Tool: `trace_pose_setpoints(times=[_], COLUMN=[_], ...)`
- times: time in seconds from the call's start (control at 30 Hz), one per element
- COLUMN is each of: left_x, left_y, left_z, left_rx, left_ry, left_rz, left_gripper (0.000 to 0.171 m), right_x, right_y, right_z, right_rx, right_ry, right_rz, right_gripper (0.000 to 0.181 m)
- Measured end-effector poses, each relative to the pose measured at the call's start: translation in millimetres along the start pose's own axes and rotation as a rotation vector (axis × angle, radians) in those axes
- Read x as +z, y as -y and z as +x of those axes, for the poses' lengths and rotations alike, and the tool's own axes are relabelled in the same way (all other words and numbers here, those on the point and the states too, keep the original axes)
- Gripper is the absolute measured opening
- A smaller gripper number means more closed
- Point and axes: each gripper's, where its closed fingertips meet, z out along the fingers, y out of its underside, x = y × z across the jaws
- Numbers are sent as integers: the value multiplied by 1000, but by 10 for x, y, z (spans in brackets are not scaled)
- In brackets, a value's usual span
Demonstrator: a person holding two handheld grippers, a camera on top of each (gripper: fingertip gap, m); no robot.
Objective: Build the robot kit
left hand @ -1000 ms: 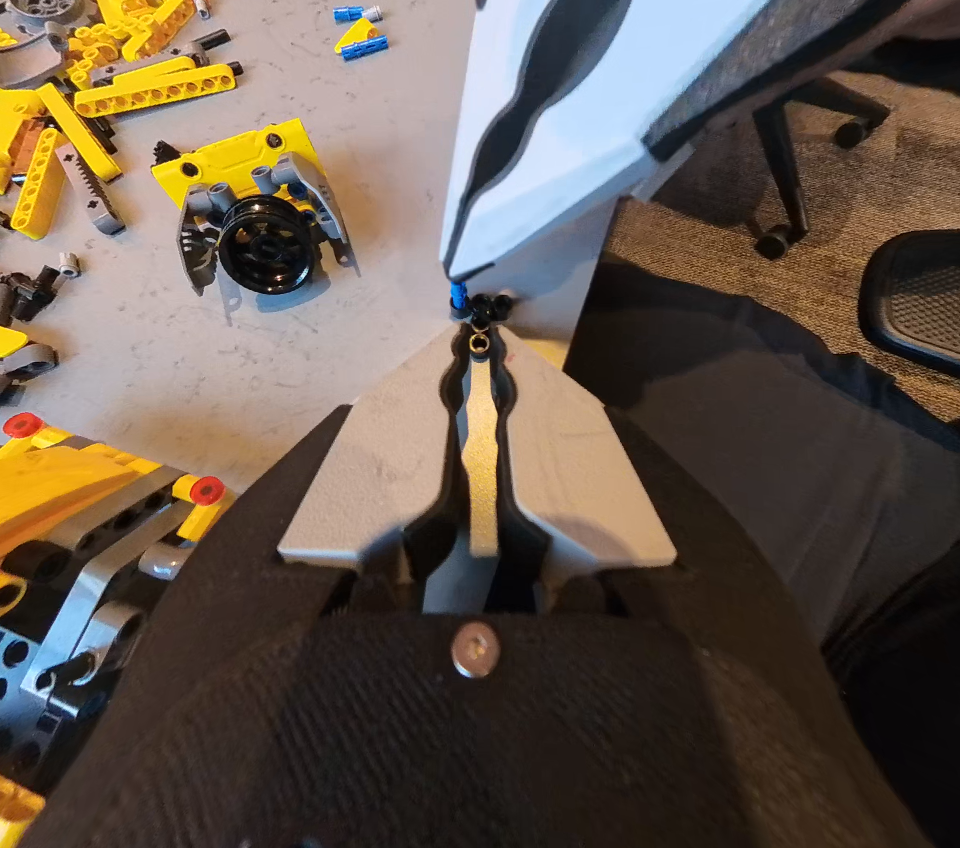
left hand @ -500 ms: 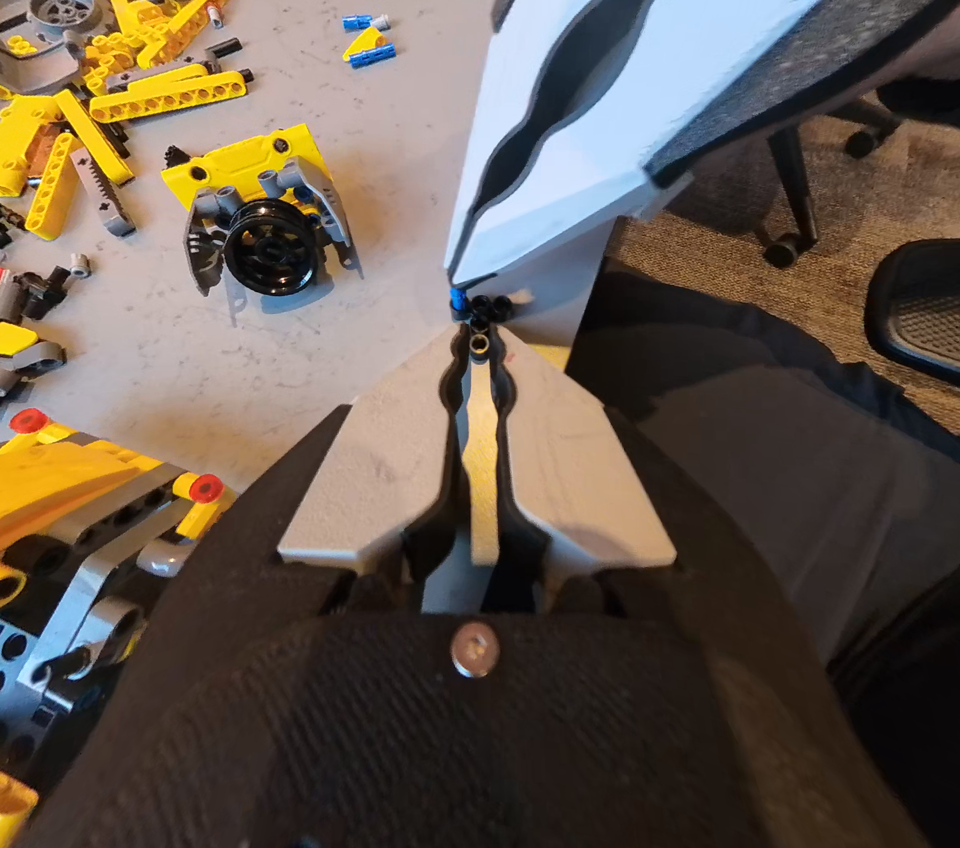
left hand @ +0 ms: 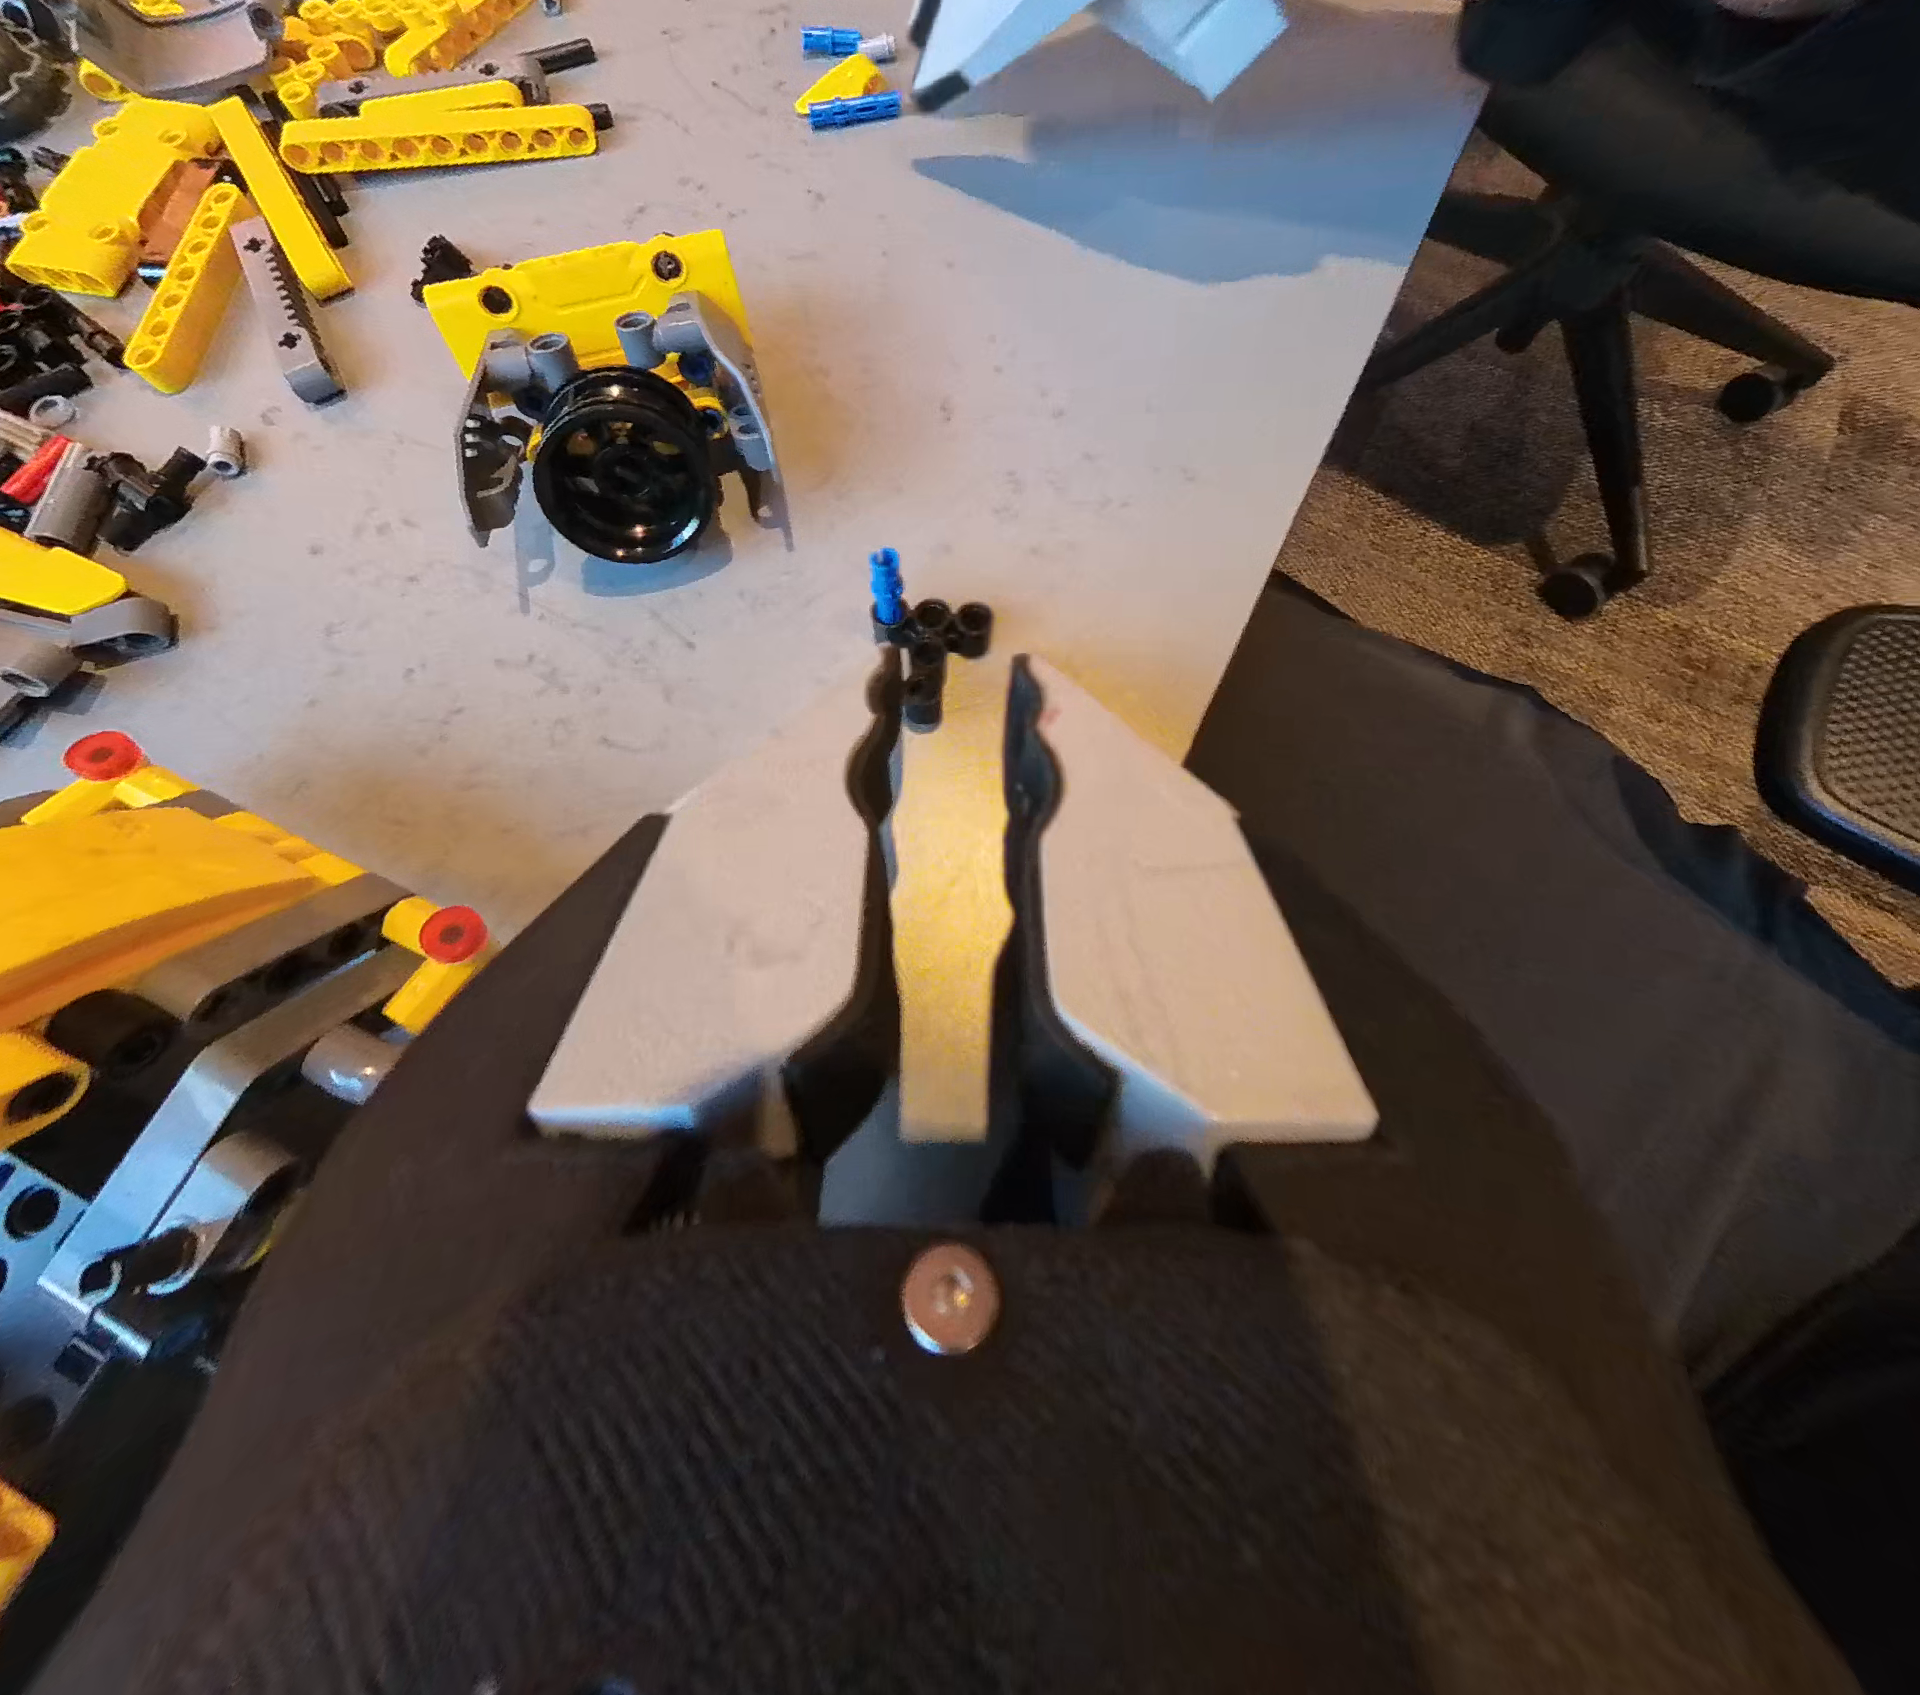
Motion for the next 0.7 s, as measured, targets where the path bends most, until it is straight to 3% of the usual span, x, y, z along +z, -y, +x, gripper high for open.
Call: trace_pose_setpoints(times=[0.43,0.7], left_x=[-64,-315], left_y=[-23,-90], left_z=[29,-26], left_rx=[-9,8], left_ry=[-18,6], left_rz=[21,60], left_gripper=[26,27], right_x=[158,90], right_y=[-15,-32], right_z=[10,-104], right_rx=[-28,-54], right_ry=[44,22], right_rz=[-63,-46], right_gripper=[3,3])
